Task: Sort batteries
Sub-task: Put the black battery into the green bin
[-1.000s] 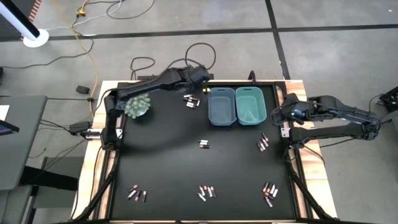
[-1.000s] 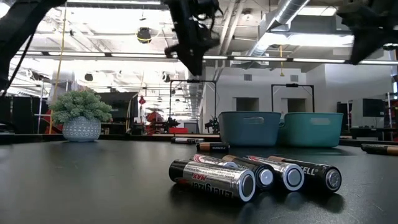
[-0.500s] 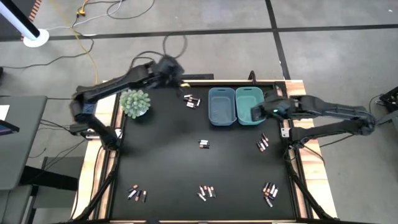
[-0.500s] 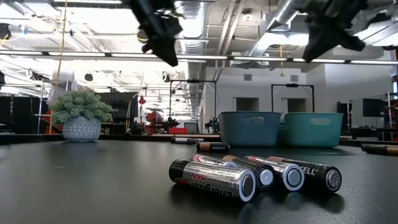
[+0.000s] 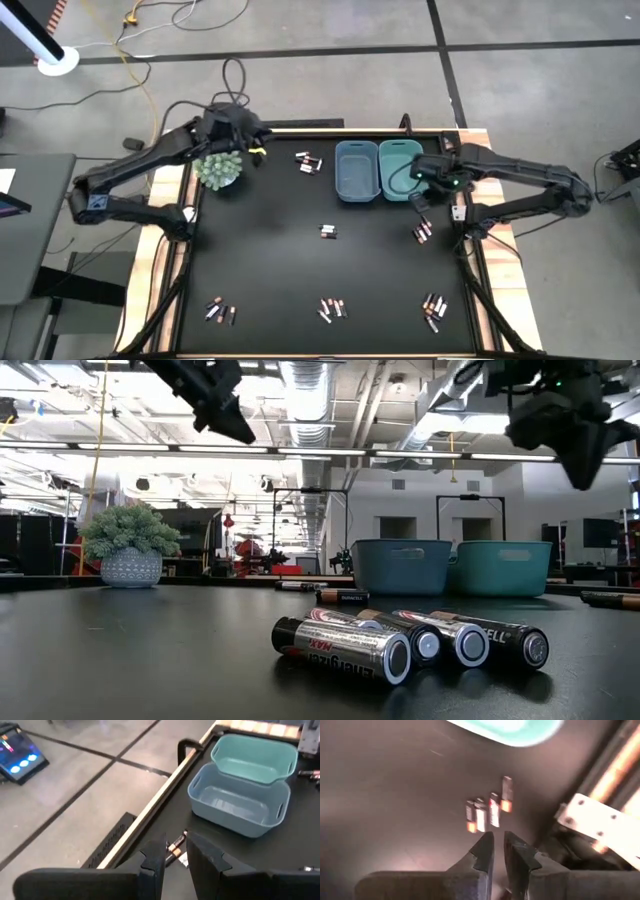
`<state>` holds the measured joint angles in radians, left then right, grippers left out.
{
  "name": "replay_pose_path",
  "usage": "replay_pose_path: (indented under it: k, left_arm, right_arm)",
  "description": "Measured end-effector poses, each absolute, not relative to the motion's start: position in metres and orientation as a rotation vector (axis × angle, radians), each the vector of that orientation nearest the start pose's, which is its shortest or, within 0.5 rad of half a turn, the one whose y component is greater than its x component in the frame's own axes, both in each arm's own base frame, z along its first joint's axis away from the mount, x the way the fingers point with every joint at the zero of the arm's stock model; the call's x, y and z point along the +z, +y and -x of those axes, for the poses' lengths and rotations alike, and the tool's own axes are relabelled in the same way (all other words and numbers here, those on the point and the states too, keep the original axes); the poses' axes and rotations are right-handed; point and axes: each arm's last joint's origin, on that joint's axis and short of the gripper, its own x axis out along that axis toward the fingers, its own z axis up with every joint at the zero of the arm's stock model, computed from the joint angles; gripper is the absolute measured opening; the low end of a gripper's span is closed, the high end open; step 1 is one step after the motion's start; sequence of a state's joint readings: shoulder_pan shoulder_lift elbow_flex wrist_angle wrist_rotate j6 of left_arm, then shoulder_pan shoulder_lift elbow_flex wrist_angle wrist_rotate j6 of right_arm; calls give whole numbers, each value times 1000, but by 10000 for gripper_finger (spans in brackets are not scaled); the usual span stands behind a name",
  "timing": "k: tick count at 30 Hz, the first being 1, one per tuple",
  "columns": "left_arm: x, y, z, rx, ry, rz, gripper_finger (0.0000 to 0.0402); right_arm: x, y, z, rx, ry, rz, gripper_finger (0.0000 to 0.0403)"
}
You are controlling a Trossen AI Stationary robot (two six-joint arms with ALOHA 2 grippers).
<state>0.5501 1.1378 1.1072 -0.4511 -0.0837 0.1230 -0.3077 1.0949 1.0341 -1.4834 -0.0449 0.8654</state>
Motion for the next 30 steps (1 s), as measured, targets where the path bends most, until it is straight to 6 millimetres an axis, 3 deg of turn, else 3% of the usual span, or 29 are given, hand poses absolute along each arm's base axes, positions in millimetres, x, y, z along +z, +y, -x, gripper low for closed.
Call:
replay_pose_path:
  k: [10,20,25,30]
  left_arm:
    - [353,121,-206,617,441,197,70]
    - [352,110,-213,586,426,270,70]
    - [352,106,-215,568,427,277,70]
    - [352,105,-216,562,428,272,70]
  right_arm:
    - [270,-55,-133,-795,1494,-909,74]
    - [225,-51,-124,-804,1580,-885,161]
    - [225,-49,-126,-855,1569,-817,181]
    - [224,-45,-129,-848,1588,-879,176]
